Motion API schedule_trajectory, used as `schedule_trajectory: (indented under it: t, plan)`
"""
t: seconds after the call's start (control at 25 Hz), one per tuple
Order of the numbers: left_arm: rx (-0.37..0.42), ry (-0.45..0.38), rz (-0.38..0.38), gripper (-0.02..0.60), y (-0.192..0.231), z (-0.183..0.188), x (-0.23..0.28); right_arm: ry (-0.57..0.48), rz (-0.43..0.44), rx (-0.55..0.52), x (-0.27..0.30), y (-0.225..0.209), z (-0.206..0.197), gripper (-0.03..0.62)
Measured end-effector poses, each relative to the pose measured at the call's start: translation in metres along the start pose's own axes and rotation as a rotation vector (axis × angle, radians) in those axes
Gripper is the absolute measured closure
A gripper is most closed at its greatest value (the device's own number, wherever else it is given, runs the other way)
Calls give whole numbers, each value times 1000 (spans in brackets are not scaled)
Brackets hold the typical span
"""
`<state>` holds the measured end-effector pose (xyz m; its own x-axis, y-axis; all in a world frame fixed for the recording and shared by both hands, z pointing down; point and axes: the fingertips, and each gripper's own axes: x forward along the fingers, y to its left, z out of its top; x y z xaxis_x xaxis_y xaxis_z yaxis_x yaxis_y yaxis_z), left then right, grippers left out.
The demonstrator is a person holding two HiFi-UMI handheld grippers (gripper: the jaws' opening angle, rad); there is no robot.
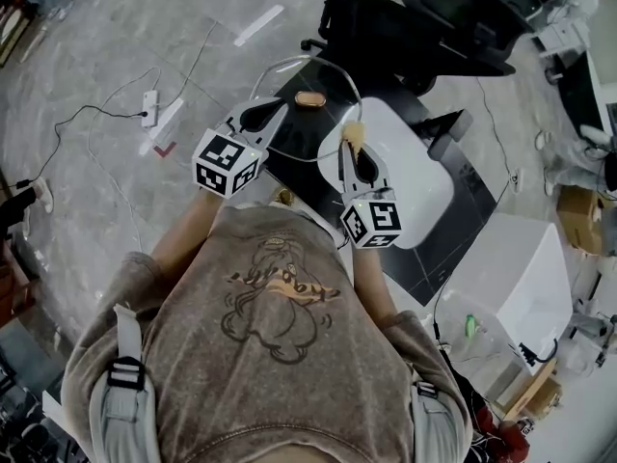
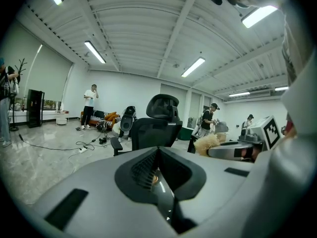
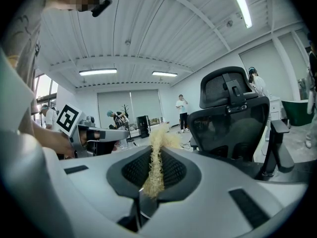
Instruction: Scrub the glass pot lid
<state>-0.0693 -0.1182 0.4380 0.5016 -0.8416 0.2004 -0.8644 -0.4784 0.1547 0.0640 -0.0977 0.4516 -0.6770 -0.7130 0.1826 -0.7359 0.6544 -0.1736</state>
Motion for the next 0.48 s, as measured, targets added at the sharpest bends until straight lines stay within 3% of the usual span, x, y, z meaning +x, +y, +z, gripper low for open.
schedule_trajectory:
  t: [0.24, 0.48]
  plan:
    - [27, 28, 8, 563, 7, 3, 16, 12, 15, 21, 13, -12, -1, 554]
    - [51, 66, -39, 563, 11, 7, 30, 21, 2, 43, 27, -20, -3, 554]
